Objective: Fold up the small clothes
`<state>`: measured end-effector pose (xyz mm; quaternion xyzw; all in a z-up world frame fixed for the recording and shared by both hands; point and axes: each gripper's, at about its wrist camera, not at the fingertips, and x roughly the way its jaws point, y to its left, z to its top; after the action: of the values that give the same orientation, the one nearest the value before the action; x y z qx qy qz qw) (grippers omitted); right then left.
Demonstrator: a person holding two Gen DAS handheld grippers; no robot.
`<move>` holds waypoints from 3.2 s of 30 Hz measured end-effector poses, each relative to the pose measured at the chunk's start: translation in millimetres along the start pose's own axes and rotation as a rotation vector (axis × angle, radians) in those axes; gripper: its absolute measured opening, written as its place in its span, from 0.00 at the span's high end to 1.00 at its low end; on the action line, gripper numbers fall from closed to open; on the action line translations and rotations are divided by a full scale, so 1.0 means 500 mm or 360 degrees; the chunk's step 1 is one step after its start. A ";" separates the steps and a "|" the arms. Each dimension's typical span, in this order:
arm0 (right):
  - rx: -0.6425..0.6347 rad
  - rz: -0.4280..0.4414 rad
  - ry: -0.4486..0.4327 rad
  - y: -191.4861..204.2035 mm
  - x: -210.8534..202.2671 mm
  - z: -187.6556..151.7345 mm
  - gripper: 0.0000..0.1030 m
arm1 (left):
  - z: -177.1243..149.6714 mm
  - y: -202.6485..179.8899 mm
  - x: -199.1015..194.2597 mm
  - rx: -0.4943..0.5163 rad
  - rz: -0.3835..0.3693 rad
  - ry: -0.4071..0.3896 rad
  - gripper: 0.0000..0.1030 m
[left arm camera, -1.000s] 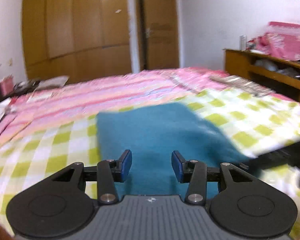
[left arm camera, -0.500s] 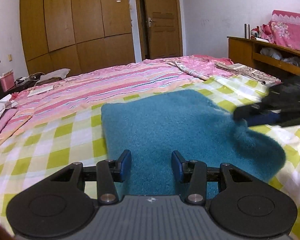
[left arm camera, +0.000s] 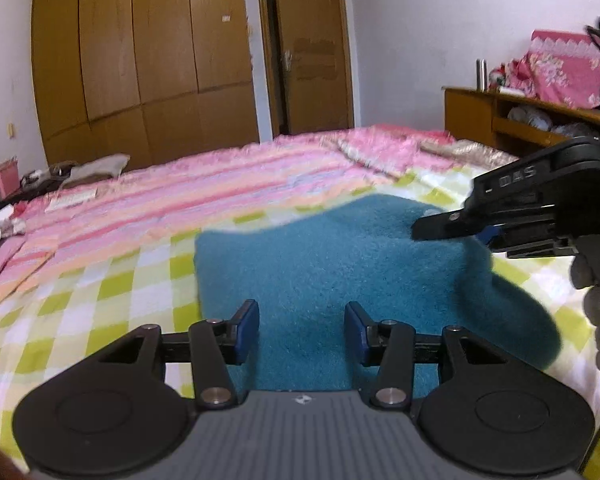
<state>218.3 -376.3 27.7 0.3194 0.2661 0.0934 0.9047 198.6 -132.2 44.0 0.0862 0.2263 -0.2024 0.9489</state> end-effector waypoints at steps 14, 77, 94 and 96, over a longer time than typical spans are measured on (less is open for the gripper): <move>-0.0071 -0.0308 -0.0078 -0.047 -0.002 -0.039 0.76 | -0.011 -0.004 0.028 -0.0049 0.0000 0.0079 0.45; -0.0260 0.0004 -0.0082 0.051 -0.034 -0.086 0.85 | 0.000 0.008 0.000 -0.0028 0.0120 0.0192 0.25; -0.0300 -0.0180 -0.0078 0.036 -0.024 -0.100 0.99 | -0.031 -0.001 -0.044 -0.0086 0.0144 0.0210 0.23; -0.0348 -0.0172 -0.0078 0.054 -0.039 -0.105 0.92 | -0.037 0.004 -0.058 -0.0129 0.0144 0.0206 0.24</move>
<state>173.4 -334.0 18.7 0.2061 0.2490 0.0652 0.9441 168.8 -115.6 41.2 0.0706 0.2910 -0.1440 0.9432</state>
